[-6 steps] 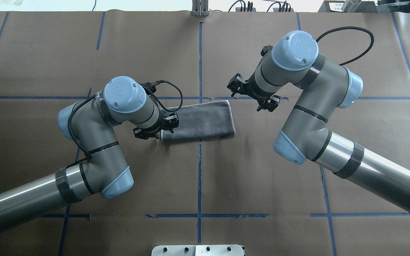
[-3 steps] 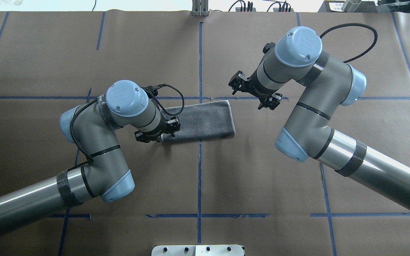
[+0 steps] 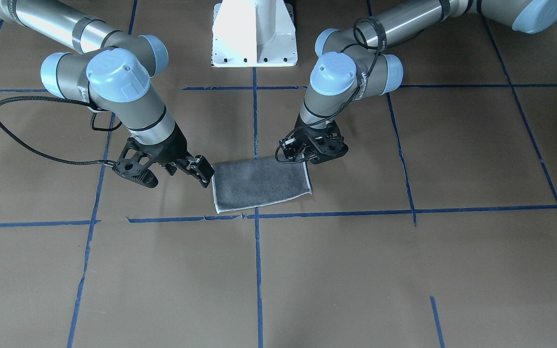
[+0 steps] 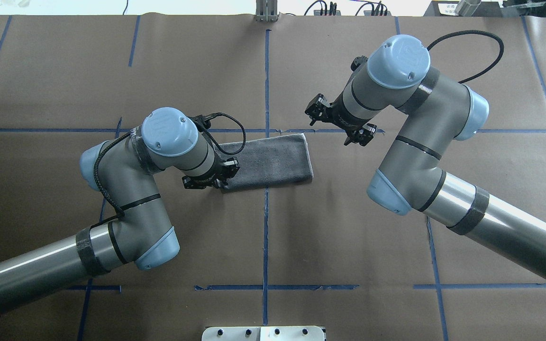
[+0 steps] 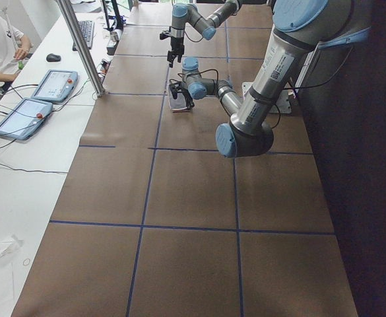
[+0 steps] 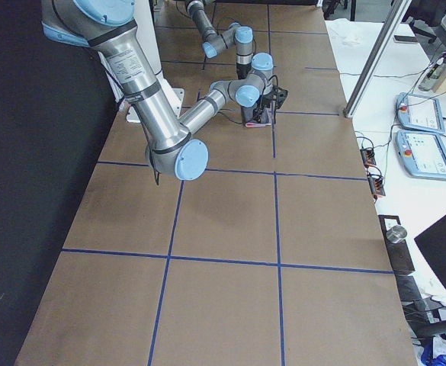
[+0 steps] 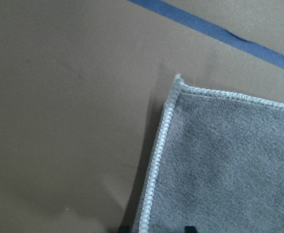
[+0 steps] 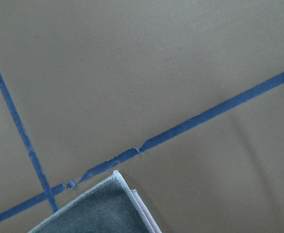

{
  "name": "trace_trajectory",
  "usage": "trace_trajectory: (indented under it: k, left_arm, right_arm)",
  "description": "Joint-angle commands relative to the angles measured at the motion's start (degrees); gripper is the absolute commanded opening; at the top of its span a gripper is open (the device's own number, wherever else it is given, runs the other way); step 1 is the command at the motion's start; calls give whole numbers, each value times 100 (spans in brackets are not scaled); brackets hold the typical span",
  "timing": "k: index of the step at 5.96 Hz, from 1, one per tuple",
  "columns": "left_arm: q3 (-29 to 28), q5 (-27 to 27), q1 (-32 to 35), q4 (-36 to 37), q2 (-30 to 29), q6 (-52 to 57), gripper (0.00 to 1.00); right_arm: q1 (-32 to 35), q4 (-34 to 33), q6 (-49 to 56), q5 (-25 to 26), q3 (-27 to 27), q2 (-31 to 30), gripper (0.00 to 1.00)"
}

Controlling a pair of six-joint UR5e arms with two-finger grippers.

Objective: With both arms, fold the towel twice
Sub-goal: 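Lift the held end with the left gripper and fold it toward the right gripper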

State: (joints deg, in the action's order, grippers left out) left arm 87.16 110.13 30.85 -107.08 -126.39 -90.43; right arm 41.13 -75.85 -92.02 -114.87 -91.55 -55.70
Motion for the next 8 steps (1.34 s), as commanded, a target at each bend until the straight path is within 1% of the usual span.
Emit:
trace_trajectory:
  k: [1, 2, 4, 6, 7, 8]
  left_arm:
    - [3, 0, 0, -6, 0, 17, 3]
    - [46, 18, 0, 29, -26, 8, 0]
    - [47, 27, 17, 99, -236, 8, 0]
    - [-58, -8, 17, 353, -640, 8, 0]
    - [-320, -17, 26, 354, -851, 17, 0]
    - [-827, -26, 52, 354, -1305, 26, 0]
  right_arm:
    - [9, 0, 0, -9, -3, -20, 99]
    - [10, 0, 0, -9, -3, -38, 99]
    - [27, 0, 0, -35, -11, -90, 99]
    - [45, 0, 9, -79, -230, -274, 99]
    - [62, 0, 9, -88, -292, -310, 99]
    - [62, 0, 26, -97, -389, -415, 100]
